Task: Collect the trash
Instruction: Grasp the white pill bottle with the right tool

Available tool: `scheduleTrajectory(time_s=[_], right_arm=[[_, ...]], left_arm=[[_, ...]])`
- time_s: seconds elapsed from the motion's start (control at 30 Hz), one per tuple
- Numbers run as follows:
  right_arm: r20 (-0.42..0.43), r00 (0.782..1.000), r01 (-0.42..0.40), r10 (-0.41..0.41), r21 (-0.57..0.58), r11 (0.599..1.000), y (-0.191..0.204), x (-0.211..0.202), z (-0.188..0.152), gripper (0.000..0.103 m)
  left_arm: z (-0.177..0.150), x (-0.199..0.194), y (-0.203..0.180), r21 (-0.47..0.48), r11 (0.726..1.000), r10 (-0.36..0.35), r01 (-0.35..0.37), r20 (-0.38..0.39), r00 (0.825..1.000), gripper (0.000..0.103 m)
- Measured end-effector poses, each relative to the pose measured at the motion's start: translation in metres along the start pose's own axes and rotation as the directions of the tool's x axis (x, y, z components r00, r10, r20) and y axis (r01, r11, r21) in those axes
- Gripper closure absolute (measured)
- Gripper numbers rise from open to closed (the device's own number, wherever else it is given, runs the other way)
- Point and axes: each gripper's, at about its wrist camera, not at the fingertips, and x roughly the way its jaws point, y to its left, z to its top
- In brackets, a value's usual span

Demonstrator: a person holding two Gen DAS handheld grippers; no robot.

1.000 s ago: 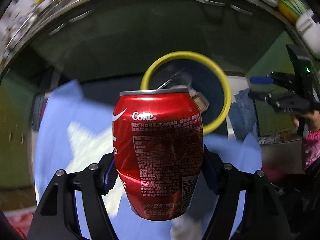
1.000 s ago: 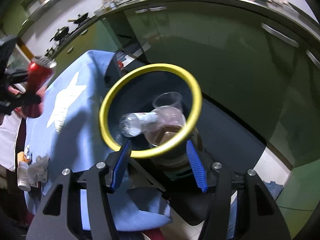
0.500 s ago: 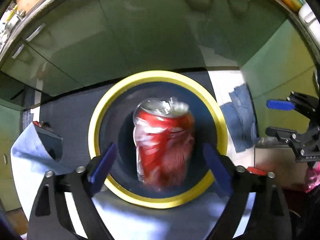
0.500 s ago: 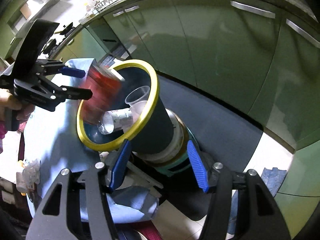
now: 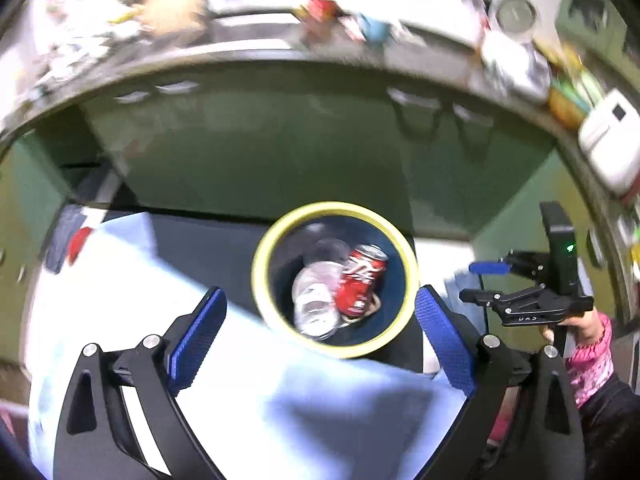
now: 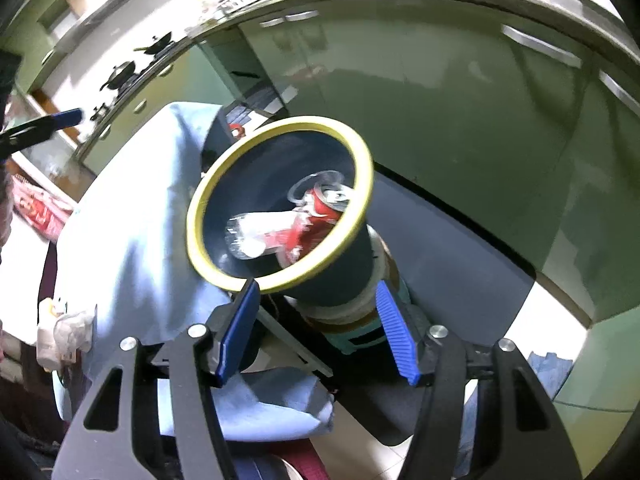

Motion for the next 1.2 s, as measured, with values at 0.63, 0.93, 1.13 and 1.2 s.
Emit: scheduleTrajectory(time_s=[0.63, 0.93, 1.13, 1.2], right_arm=[[-0.141, 0.974, -0.224, 0.178, -0.473, 0.852, 0.271, 0.000, -0.033, 0.045], [-0.252, 0.936, -0.350, 0.246, -0.602, 0.717, 0.385, 0.003, -0.086, 0.045], [-0.259, 0.945, -0.319, 0.199, -0.605, 0.730, 0.413, 0.018, -0.103, 0.049], [-0.254, 0.950, -0.304, 0.184, -0.605, 0.736, 0.416, 0.022, -0.107, 0.050]], left_arm=[[-0.296, -0.174, 0.229, -0.696, 0.658, 0.571, -0.289, 0.211, 0.793, 0.005], [-0.368, -0.169, 0.282, -0.825, 0.458, 0.719, -0.330, 0.126, 0.683, 0.005], [-0.383, -0.161, 0.287, -0.836, 0.380, 0.775, -0.395, 0.055, 0.629, 0.005], [-0.384, -0.157, 0.287, -0.835, 0.366, 0.784, -0.411, 0.038, 0.620, 0.005]])
